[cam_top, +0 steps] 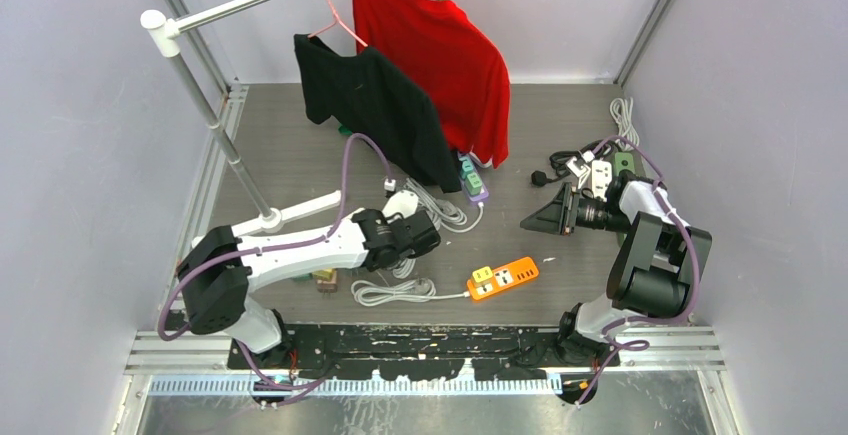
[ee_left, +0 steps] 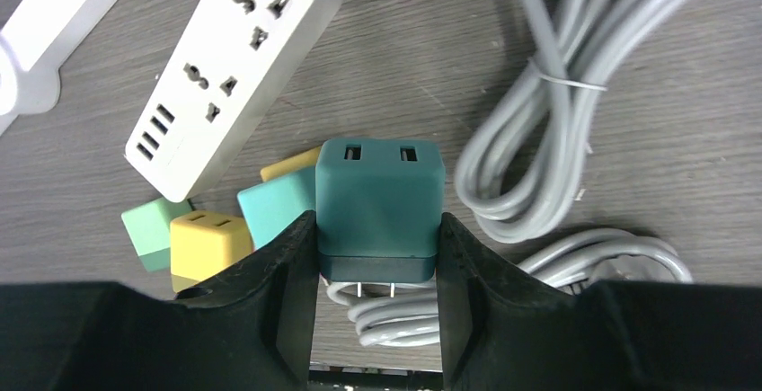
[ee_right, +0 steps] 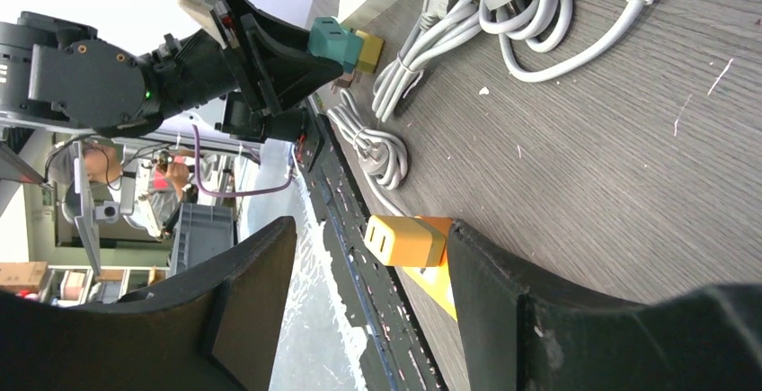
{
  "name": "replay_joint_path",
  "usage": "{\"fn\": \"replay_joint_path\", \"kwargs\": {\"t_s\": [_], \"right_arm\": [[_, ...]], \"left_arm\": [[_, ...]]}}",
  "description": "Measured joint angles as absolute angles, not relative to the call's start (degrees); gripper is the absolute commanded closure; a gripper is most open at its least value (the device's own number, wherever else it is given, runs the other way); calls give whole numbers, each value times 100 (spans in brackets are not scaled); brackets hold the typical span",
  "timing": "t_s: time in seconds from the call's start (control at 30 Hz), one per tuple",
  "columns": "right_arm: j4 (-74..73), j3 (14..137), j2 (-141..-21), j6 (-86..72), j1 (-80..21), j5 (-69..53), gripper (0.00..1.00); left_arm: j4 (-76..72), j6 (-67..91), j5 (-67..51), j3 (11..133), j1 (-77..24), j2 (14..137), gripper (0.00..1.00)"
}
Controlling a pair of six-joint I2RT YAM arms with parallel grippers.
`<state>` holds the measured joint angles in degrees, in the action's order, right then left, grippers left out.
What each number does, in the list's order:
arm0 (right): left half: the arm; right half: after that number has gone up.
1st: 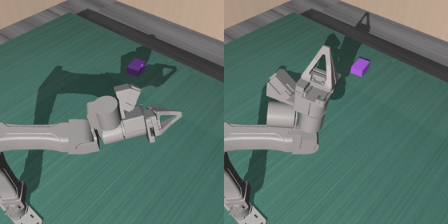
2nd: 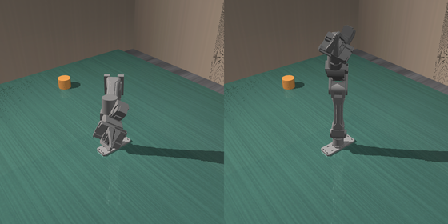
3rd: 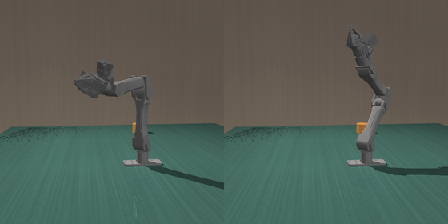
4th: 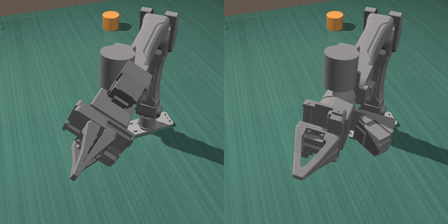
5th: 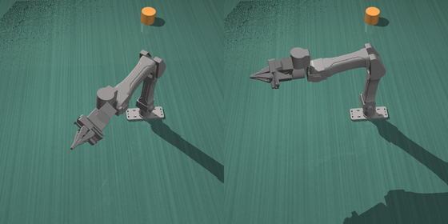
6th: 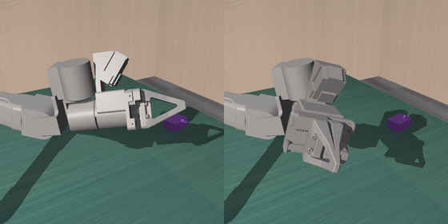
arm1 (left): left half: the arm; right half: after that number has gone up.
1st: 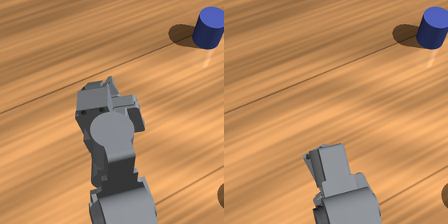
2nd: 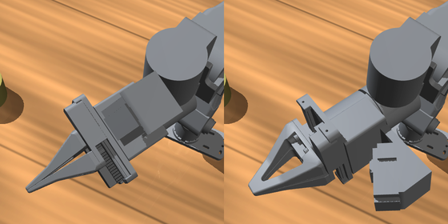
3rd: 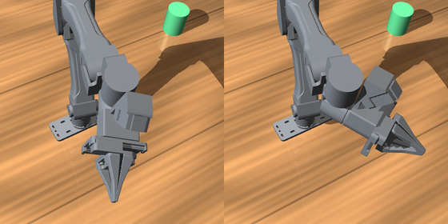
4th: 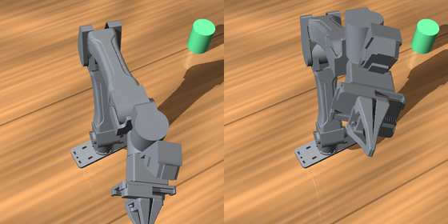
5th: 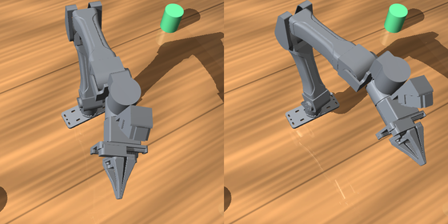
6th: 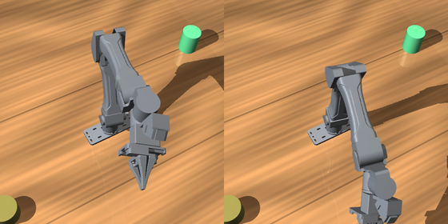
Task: Pull the plug off the socket
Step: Place the plug at the center of the board.
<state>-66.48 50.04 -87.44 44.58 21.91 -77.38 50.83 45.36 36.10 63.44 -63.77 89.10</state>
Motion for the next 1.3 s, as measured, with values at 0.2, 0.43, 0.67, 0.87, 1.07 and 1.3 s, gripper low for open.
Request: {"fn": "replay_joint_path", "kwargs": {"t_s": [0.2, 0.43, 0.67, 0.87, 1.07, 1.3], "right_arm": [[-6650, 5004, -8766, 4477, 2200, -7738, 32], [-6650, 5004, -8779, 4493, 2200, -7738, 32], [-6652, 5004, -8779, 4495, 2200, -7738, 32], [-6654, 5004, -8779, 4504, 2200, -7734, 32], [-6667, 5004, -8779, 4517, 2200, -7723, 32], [-6672, 5004, -8779, 4519, 2215, -7721, 32]], "left_arm": [[5035, 4624, 3527, 6077, -6143, 8709, 100], [5065, 4611, 3487, 6051, -6014, 8715, 100], [5280, 4477, 3496, 6263, -5955, 9233, 95], [5531, 4195, 3594, 6672, -5951, 9904, 80], [5631, 3957, 3664, 6919, -5951, 10313, 52], [5760, 3835, 3691, 7024, -5951, 10403, 36]]}}
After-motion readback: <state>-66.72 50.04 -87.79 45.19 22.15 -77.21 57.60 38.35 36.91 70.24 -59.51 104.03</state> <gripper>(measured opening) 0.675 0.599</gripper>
